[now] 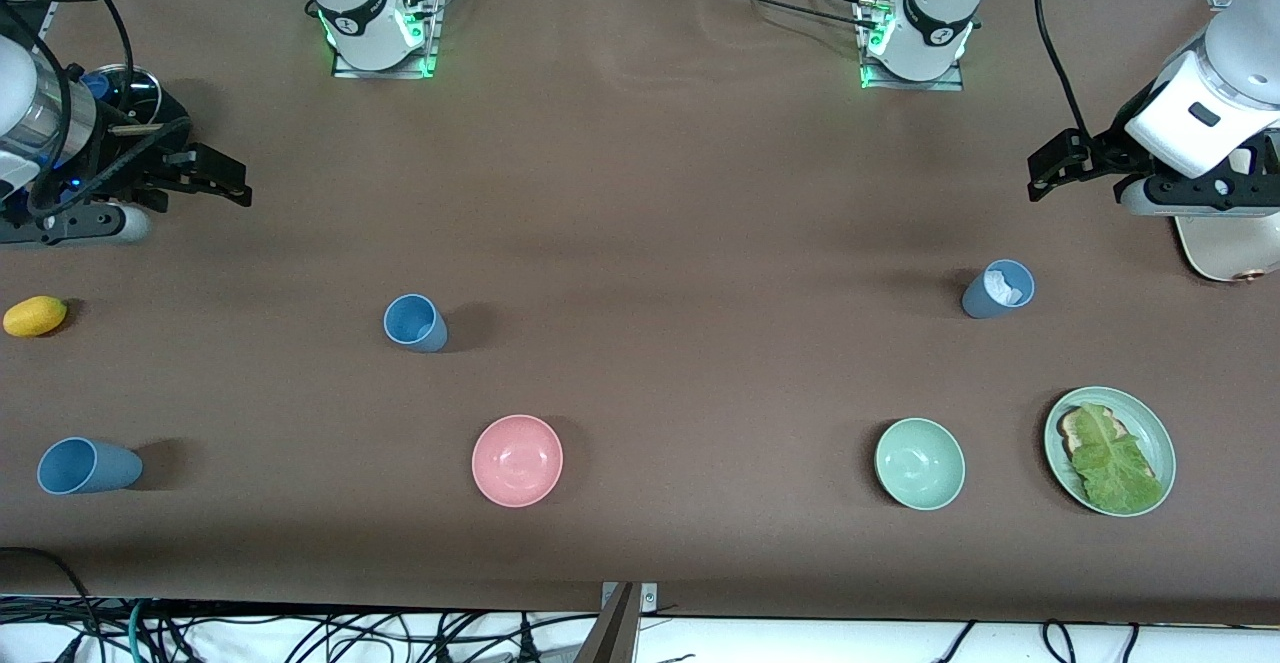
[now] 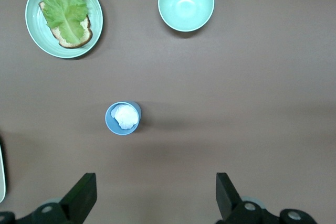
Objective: Stack blue cups with both arms
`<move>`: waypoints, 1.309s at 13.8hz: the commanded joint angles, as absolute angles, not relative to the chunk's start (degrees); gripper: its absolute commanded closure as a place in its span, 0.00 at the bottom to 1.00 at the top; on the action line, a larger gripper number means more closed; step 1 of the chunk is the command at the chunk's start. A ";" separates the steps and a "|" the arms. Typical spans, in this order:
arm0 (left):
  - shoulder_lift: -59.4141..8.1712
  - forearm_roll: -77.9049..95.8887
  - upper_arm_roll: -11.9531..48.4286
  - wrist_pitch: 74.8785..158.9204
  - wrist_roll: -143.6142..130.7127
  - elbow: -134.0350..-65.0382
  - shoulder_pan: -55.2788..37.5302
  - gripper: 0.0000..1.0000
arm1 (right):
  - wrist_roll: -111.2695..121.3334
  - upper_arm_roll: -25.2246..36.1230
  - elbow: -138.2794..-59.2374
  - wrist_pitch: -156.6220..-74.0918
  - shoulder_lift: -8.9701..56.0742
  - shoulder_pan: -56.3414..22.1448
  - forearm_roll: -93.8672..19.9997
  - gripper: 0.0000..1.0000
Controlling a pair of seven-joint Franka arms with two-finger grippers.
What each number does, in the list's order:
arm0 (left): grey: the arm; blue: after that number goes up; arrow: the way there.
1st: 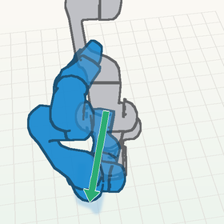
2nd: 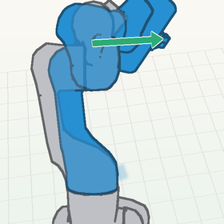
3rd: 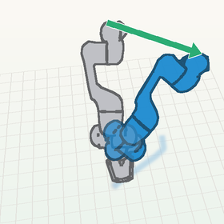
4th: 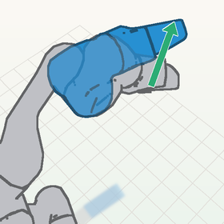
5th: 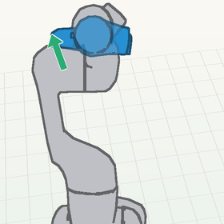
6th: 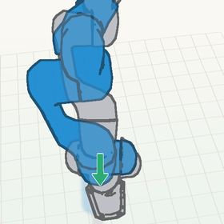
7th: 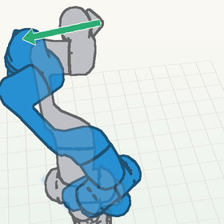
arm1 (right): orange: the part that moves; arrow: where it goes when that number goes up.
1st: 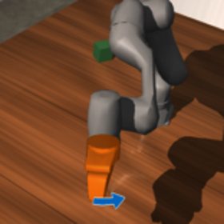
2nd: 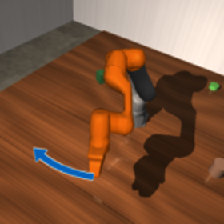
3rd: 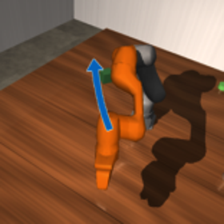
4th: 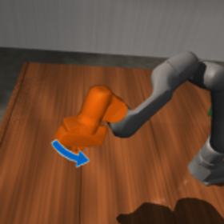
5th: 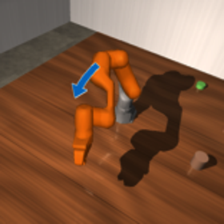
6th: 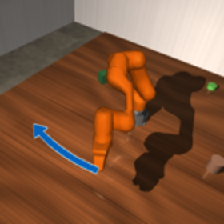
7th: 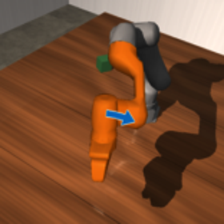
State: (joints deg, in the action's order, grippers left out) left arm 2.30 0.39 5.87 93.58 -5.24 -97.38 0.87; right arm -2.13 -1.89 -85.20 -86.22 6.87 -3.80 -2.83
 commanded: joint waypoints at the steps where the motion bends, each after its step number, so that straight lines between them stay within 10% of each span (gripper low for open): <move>1: 2.46 1.41 5.45 93.96 -5.36 -97.29 0.70 0.00 | -2.80 -2.37 -85.51 -86.66 6.42 -3.43 -1.93 0.00; 18: 2.37 1.41 5.54 93.96 -5.36 -97.29 0.70 0.00 | -1.76 -2.46 -85.78 -86.57 6.94 -3.52 -1.85 0.00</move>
State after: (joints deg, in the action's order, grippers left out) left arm 2.30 0.39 5.82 93.58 -5.25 -97.38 0.87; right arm -2.10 -1.97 -85.37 -86.35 7.26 -3.81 -2.73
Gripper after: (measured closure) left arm 0.000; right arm 0.000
